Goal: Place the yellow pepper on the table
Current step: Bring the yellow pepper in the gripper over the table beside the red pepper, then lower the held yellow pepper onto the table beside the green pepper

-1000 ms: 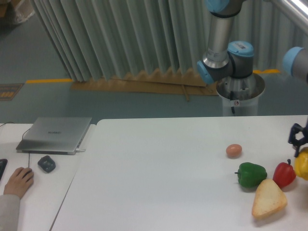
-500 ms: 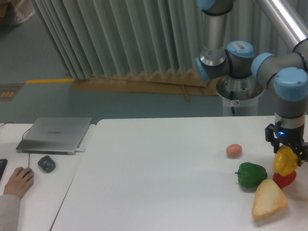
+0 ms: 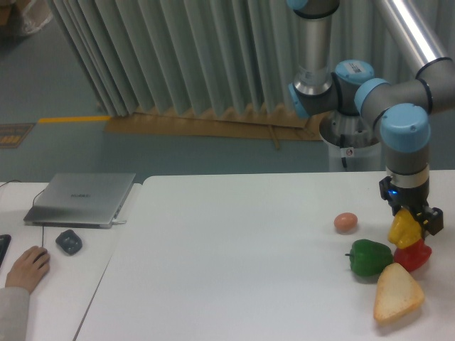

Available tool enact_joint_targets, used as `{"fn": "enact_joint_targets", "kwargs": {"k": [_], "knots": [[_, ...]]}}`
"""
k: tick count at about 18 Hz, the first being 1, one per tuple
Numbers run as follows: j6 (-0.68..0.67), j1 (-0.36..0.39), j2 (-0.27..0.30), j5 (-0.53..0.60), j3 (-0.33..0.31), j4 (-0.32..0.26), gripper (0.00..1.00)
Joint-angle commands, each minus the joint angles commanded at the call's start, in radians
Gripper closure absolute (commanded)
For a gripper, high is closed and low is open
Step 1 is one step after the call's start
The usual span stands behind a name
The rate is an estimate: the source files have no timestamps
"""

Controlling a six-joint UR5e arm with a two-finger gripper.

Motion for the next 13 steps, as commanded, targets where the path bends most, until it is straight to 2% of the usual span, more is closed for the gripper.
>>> {"fn": "enact_joint_targets", "kwargs": {"k": [2, 9, 11, 12, 13], "knots": [[0.006, -0.002, 0.014, -0.003, -0.003, -0.023, 0.41], [0.005, -0.003, 0.009, 0.023, 0.002, -0.015, 0.41], [0.0, -0.023, -0.006, 0.072, -0.002, -0.006, 0.4], [-0.006, -0.056, -0.033, 0.112, -0.003, -0.002, 0.4], [-0.011, -0.066, -0.04, 0.123, 0.0, 0.021, 0.4]]}}
